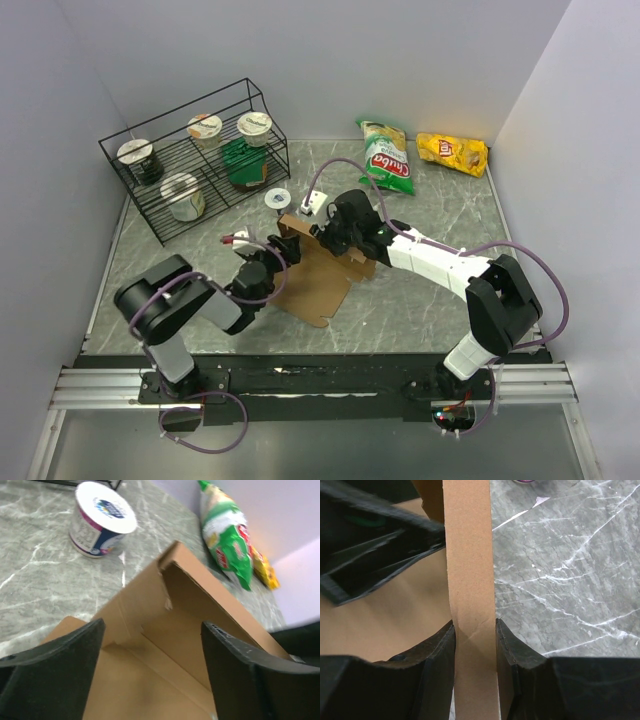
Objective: Fold the paper box
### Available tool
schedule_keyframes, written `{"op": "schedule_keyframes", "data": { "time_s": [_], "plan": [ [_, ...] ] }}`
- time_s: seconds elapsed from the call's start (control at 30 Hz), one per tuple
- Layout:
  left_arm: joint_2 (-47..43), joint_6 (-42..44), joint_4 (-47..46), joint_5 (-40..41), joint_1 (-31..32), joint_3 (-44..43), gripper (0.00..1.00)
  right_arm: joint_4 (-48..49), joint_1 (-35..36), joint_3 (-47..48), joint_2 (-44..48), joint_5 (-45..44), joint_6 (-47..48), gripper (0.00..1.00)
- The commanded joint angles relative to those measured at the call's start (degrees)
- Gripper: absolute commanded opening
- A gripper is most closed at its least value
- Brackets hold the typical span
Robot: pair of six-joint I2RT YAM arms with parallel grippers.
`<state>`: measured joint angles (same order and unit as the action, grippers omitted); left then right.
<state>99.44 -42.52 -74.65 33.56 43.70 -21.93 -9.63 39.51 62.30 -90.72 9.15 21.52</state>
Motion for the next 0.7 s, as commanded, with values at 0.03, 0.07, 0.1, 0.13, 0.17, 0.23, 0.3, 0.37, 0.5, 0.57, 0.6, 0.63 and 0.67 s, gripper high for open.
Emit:
{"op": "schedule_keyframes", "data": {
  "time_s": [0.03,0.07,0.1,0.13,0.17,0.23,0.3,0.37,0.5,0.57,0.6,0.63,0.67],
  "plan": [
    [-9.42,4.46,-9.47,-8.15,-0.46,4.52,0.92,-4.35,0.22,-1.22,1.51,1.4,0.1,0.3],
    [-11.0,4.73,-8.07,-9.38,-0.98,5.23,0.93,-4.26,-0.04,-1.31,1.6,1.66,0.1,0.3],
    [-12.76,4.99,-6.31,-11.22,-1.16,6.89,0.96,-4.43,-0.22,-1.31,1.86,2.19,0.02,0.3],
    [-16.17,5.43,-3.77,-12.63,-1.34,7.77,0.98,-4.52,-0.31,-1.31,1.95,2.28,0.02,0.3],
    [-17.86,6.82,-2.35,-14.64,-2.56,8.57,0.99,-4.35,-0.31,-1.39,1.95,2.45,0.02,0.3],
    [-22.94,8.06,1.15,-21.04,-4.41,11.03,0.99,-4.26,-0.66,-1.31,1.95,3.07,-0.07,0.3],
    [-28.04,9.21,3.28,-26.15,-8.79,13.48,0.99,-4.43,-0.75,-1.39,1.95,3.24,-0.07,0.3],
    [-31.39,9.39,5.65,-31.97,-13.44,15.24,0.99,-4.26,-0.75,-1.48,2.03,3.42,-0.16,0.3],
    [-36.85,10.18,18.81,-32.25,-19.17,13.25,0.99,-4.26,-0.83,-1.48,2.12,3.95,-0.25,0.3],
    [-36.6,10.09,22.69,-31.45,-21.63,11.57,0.99,-4.26,-0.83,-1.4,1.95,4.21,-0.16,0.3],
    [-35.9,9.92,22.8,-31.8,-22.34,11.3,0.99,-4.35,-0.83,-1.39,1.86,4.3,-0.25,0.3],
    [-35.2,9.83,22.88,-32.41,-23.04,10.95,0.99,-4.26,-0.83,-1.39,1.86,4.39,-0.25,0.3],
    [-34.41,9.83,23.23,-33.11,-24.27,9.82,0.99,-4.17,-0.83,-1.48,1.77,4.48,-0.34,0.3]
  ]
}}
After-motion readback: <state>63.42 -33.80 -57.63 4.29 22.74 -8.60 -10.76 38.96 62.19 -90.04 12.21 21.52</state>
